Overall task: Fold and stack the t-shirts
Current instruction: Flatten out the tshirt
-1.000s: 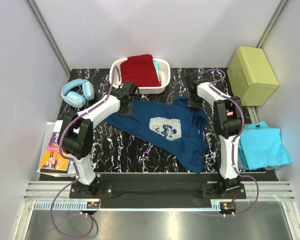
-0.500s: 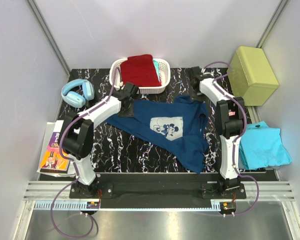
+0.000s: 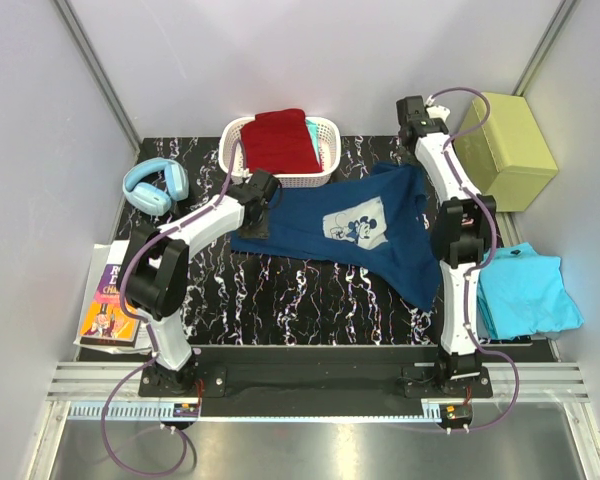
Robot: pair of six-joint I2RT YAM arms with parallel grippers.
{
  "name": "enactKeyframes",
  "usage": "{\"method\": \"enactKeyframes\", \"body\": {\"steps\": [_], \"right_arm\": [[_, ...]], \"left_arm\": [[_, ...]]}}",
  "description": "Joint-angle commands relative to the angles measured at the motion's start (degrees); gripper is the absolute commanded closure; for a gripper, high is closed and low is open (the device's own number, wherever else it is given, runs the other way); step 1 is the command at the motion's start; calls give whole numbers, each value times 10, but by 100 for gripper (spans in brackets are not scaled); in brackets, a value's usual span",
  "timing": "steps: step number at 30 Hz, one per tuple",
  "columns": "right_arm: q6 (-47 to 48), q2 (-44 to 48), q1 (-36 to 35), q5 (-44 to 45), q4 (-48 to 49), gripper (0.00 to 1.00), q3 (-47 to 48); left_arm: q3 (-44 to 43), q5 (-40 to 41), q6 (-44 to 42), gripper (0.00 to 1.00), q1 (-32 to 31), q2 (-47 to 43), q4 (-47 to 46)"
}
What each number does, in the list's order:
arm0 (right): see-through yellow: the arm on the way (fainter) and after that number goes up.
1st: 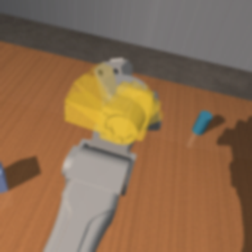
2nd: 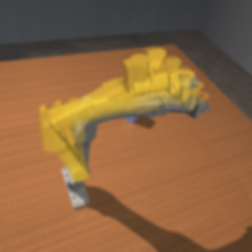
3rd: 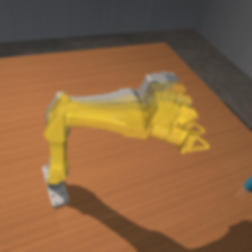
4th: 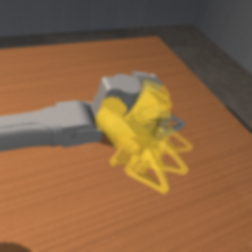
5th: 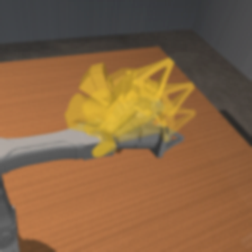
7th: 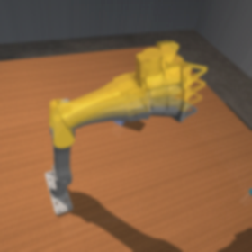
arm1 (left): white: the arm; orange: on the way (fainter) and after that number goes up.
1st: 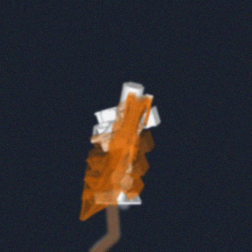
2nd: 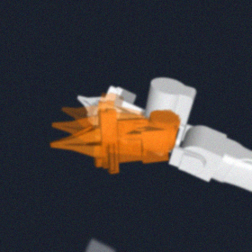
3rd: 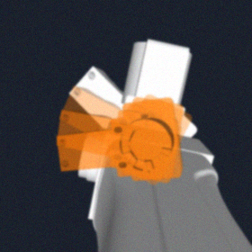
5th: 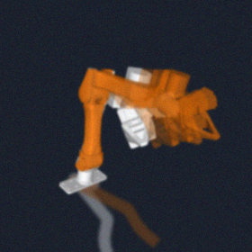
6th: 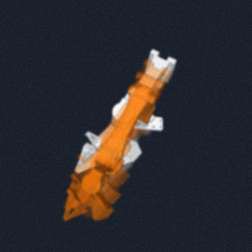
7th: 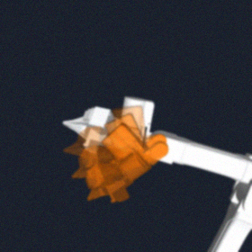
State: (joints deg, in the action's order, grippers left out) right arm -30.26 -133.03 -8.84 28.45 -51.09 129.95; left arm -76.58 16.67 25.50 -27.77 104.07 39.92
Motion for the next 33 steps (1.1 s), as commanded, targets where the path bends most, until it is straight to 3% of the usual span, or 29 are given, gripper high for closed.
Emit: {"method": "enactKeyframes", "body": {"steps": [1,4,7,8,9,13,15,16,18,28,33], "right_arm": [[-2,-45,23,-1,-22,100,35],[5,-60,30,-21,-18,100,44],[19,-48,29,-32,-16,77,44],[20,-38,23,-27,-14,62,43],[26,-28,20,-24,-11,53,40],[34,64,4,-16,-5,29,21],[44,102,-16,-15,-4,23,1],[45,140,-25,-10,-3,22,-25],[50,181,-52,-15,10,24,-62],[21,421,-192,-35,37,44,-377],[2,511,-241,-9,39,45,-471]], "left_arm": [[-17,-9,-2,65,-3,-6,-15],[-19,-9,-4,65,-3,-3,-15],[-11,-6,-3,65,-4,-13,-20],[-6,-3,-1,65,-8,-18,-21],[-2,4,2,64,-10,-25,-26],[15,39,0,59,-28,-84,-29],[30,66,5,47,-41,-108,-31],[37,74,7,26,-47,-132,-32],[63,79,14,3,-57,-155,-40],[165,2,70,1,-60,-238,-84],[165,0,144,1,-61,-265,-88]]}}
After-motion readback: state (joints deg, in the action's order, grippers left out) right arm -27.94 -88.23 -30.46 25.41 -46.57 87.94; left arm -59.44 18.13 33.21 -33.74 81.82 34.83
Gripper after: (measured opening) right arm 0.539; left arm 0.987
